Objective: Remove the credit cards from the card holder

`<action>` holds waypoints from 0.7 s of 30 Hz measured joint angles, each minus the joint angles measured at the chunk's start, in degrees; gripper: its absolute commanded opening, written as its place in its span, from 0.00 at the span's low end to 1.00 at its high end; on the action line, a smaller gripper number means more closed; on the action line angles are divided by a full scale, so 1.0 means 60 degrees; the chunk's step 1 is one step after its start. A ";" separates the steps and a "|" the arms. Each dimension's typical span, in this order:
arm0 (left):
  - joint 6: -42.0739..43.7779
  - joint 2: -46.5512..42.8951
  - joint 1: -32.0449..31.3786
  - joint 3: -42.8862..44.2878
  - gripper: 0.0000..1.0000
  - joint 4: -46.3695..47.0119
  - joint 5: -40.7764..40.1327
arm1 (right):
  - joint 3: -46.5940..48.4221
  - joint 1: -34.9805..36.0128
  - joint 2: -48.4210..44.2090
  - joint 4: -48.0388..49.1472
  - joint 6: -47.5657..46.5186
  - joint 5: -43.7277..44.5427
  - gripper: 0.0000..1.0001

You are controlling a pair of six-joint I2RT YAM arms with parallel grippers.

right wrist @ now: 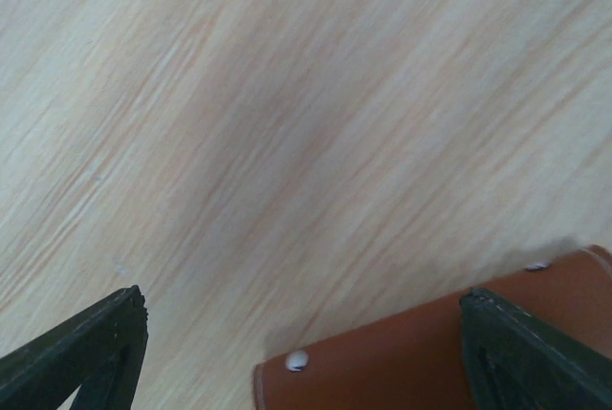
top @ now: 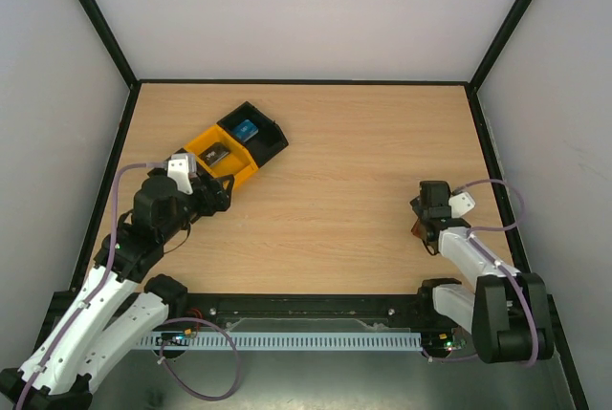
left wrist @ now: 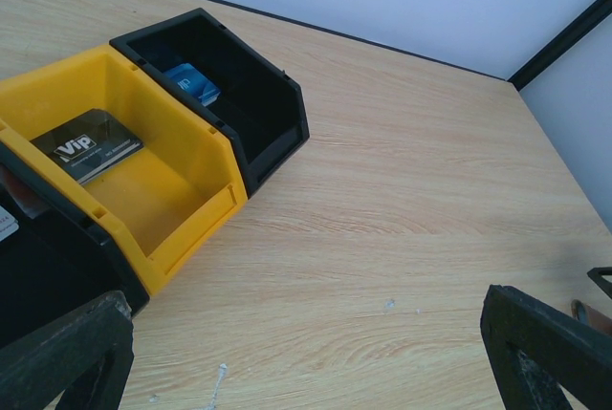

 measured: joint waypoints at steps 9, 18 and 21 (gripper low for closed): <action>0.0033 0.0018 0.0000 0.0000 1.00 0.0000 0.0000 | 0.0186 -0.0051 0.1027 0.1035 -0.0645 -0.1523 0.81; 0.0036 -0.0033 0.0000 0.0000 1.00 0.0000 -0.0018 | 0.0189 0.0168 0.1140 0.1610 -0.0710 -0.3421 0.78; 0.0033 -0.0095 0.0000 -0.0007 1.00 0.0000 -0.0022 | 0.0200 0.0652 0.1231 0.1821 -0.0634 -0.3861 0.78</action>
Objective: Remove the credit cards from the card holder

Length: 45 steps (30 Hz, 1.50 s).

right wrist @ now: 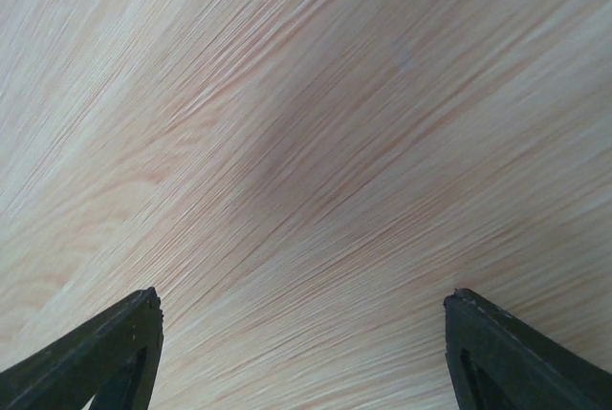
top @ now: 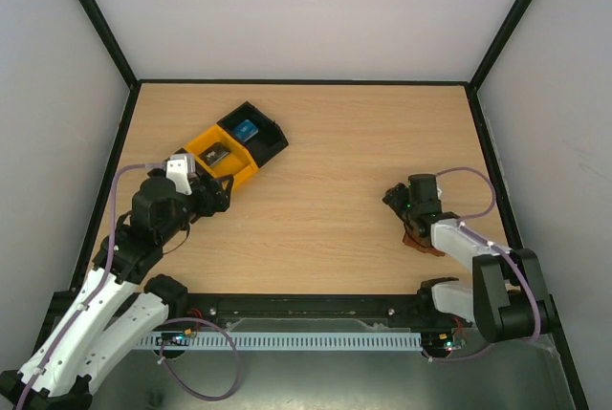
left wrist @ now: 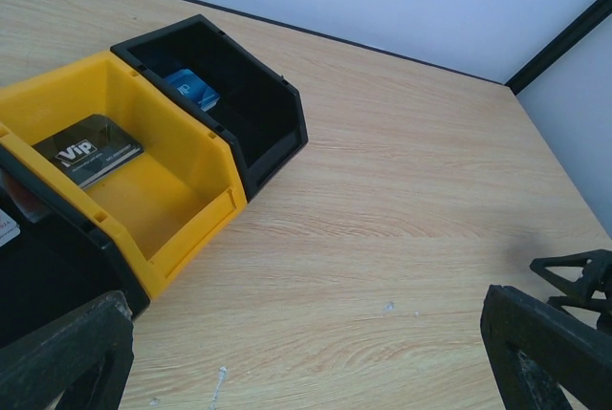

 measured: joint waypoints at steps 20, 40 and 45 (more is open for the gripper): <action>0.0000 -0.0011 0.0000 -0.0004 1.00 0.0000 -0.0015 | 0.0925 0.0616 -0.3723 -0.4364 0.2062 0.3388 0.87; 0.0000 -0.0095 0.0000 -0.0004 1.00 0.0000 -0.0025 | -0.0244 0.0226 -0.1665 -0.1829 0.1024 0.1923 0.80; 0.0000 -0.0098 0.0000 -0.0004 1.00 0.0000 -0.0069 | -0.0098 0.0270 -0.0594 -0.0255 -0.0080 0.0488 0.80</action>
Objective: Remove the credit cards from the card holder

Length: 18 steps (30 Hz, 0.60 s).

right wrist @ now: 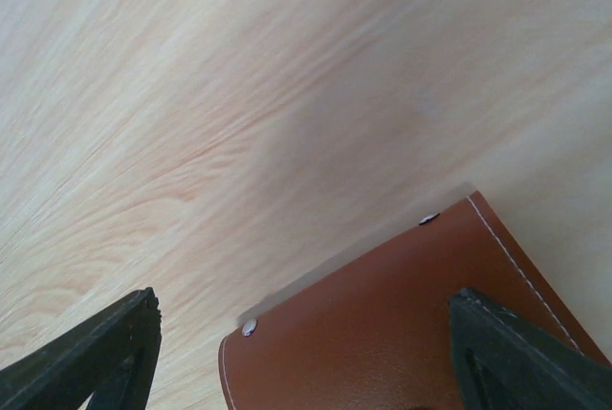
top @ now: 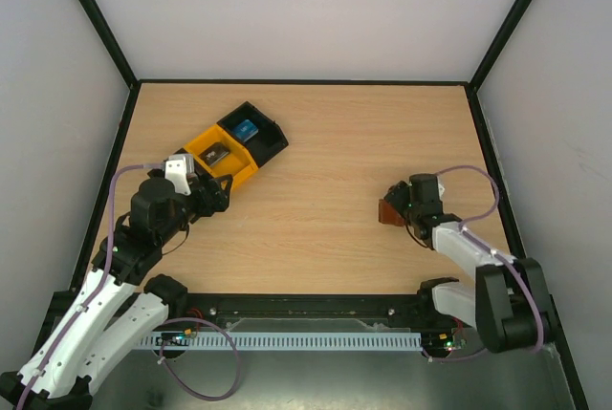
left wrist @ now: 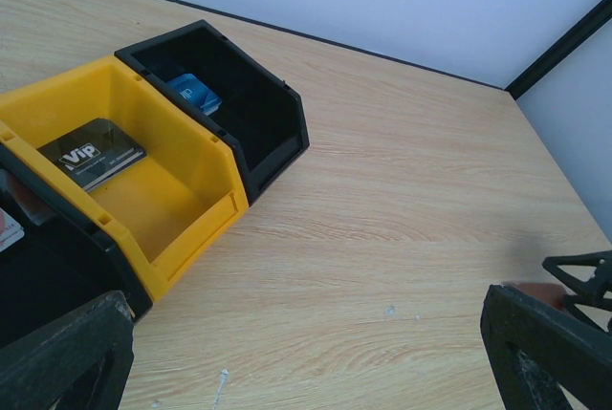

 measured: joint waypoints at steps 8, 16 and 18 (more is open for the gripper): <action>0.0000 0.0015 0.0000 0.0000 1.00 0.0000 -0.0018 | 0.0845 0.1151 0.1851 0.1381 -0.1191 -0.1479 0.80; 0.0000 0.0036 0.0000 0.0000 1.00 0.0000 -0.0106 | 0.1639 0.2962 0.2725 0.1494 -0.1770 -0.2036 0.77; 0.0000 0.0044 0.0000 0.0000 1.00 0.0000 -0.0113 | 0.1770 0.3340 0.2878 0.1483 -0.1891 -0.2116 0.75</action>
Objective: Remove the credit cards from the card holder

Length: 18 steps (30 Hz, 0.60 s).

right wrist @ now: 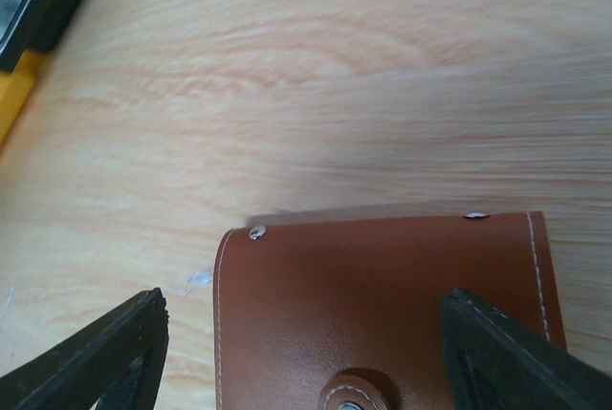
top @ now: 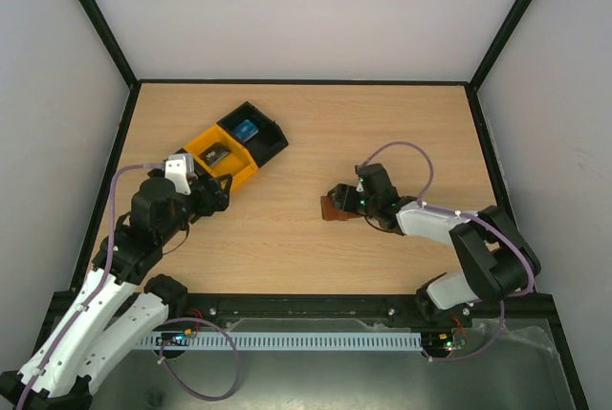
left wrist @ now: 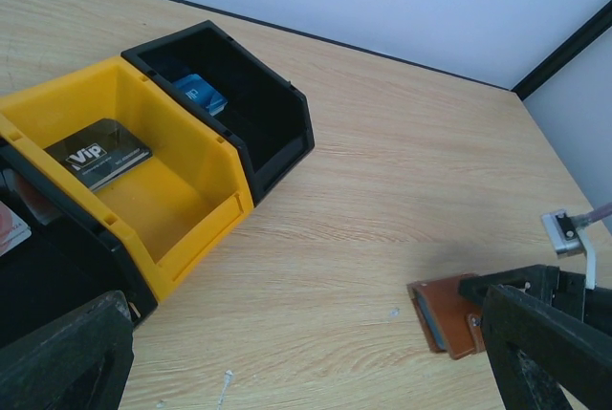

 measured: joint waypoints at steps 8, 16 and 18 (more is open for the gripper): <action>-0.0004 0.0004 0.0000 0.0000 1.00 0.0000 -0.0087 | 0.0831 0.1603 0.0754 -0.0419 -0.0474 0.0000 0.62; -0.0055 0.0004 0.0000 0.0000 1.00 -0.0007 -0.0109 | 0.1384 0.2645 0.0805 -0.1818 -0.0590 0.0674 0.42; -0.0080 0.0004 0.0000 0.0000 1.00 -0.0007 -0.0109 | 0.1381 0.2718 0.0685 -0.2102 -0.0499 0.0780 0.38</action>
